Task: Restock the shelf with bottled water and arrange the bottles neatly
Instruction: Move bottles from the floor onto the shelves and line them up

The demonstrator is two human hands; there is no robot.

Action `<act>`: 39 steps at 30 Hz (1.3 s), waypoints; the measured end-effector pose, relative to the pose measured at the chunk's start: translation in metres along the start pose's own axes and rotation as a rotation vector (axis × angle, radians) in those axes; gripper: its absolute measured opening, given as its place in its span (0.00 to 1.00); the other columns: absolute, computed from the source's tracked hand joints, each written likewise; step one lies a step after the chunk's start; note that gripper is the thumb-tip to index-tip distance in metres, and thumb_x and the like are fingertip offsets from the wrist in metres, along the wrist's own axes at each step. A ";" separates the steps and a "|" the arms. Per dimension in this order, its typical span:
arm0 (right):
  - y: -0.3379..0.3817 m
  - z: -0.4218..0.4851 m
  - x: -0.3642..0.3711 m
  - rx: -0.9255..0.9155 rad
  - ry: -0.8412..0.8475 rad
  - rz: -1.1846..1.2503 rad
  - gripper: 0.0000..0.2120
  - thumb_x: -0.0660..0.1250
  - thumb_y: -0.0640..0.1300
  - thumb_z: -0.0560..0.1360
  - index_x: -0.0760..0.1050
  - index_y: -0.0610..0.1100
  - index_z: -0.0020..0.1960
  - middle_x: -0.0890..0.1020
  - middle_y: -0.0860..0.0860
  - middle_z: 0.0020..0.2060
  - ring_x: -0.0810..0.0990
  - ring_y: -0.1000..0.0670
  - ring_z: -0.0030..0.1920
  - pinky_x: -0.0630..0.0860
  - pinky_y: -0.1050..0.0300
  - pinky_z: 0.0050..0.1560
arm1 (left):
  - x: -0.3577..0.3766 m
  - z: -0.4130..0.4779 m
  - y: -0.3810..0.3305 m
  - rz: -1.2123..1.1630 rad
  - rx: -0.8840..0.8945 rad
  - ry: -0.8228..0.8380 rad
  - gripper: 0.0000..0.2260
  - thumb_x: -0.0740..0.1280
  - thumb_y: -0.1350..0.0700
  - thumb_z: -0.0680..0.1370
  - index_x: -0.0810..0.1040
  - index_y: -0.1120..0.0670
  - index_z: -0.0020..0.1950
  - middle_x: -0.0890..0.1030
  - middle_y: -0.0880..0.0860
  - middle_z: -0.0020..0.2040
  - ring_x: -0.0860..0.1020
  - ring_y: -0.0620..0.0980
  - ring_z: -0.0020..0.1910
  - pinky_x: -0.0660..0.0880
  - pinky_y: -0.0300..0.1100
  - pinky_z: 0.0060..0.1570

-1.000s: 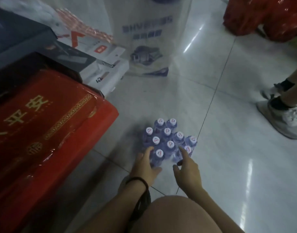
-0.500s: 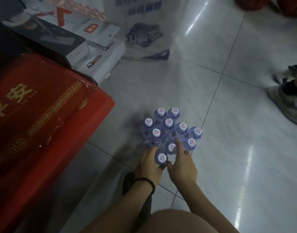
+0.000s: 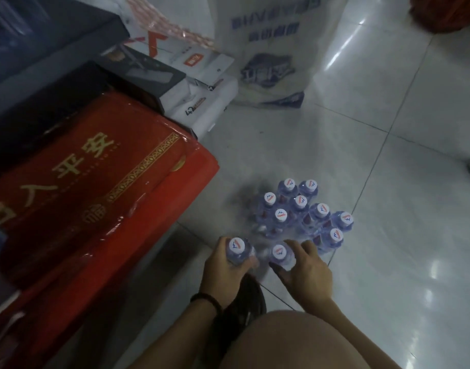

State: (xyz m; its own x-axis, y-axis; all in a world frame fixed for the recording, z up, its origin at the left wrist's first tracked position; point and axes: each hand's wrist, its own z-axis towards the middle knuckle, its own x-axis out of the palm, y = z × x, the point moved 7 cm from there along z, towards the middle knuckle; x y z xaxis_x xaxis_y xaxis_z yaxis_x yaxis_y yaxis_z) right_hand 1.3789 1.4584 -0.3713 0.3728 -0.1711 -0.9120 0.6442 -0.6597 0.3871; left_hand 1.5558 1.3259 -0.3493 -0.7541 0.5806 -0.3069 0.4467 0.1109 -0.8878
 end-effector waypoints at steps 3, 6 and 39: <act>0.041 -0.005 -0.033 -0.138 -0.075 0.319 0.26 0.77 0.65 0.66 0.80 0.55 0.60 0.78 0.55 0.54 0.80 0.51 0.49 0.80 0.49 0.41 | -0.049 -0.018 -0.038 -0.108 0.075 -0.102 0.14 0.78 0.58 0.75 0.78 0.51 0.56 0.87 0.43 0.50 0.85 0.40 0.49 0.80 0.35 0.48; 0.108 -0.008 -0.072 -0.222 -0.014 0.640 0.19 0.83 0.52 0.67 0.78 0.49 0.52 0.82 0.54 0.46 0.81 0.51 0.47 0.78 0.49 0.48 | -0.104 -0.041 -0.076 -0.195 0.157 -0.193 0.11 0.76 0.63 0.77 0.77 0.56 0.54 0.87 0.46 0.45 0.85 0.42 0.44 0.79 0.36 0.45; 0.792 -0.292 -0.123 -1.159 0.778 1.008 0.24 0.64 0.27 0.82 0.64 0.48 0.71 0.81 0.54 0.57 0.82 0.65 0.55 0.78 0.65 0.56 | -0.653 -0.397 -0.119 0.009 0.447 -1.443 0.28 0.70 0.68 0.79 0.66 0.47 0.73 0.76 0.42 0.64 0.76 0.33 0.62 0.74 0.30 0.62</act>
State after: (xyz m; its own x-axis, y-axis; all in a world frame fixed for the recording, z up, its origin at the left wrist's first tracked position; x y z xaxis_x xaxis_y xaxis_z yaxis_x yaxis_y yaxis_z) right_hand 2.0378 1.1707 0.0867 0.8866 0.4445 -0.1276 -0.0506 0.3675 0.9287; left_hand 2.1858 1.2536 0.0929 -0.6831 -0.7166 -0.1408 0.4754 -0.2899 -0.8306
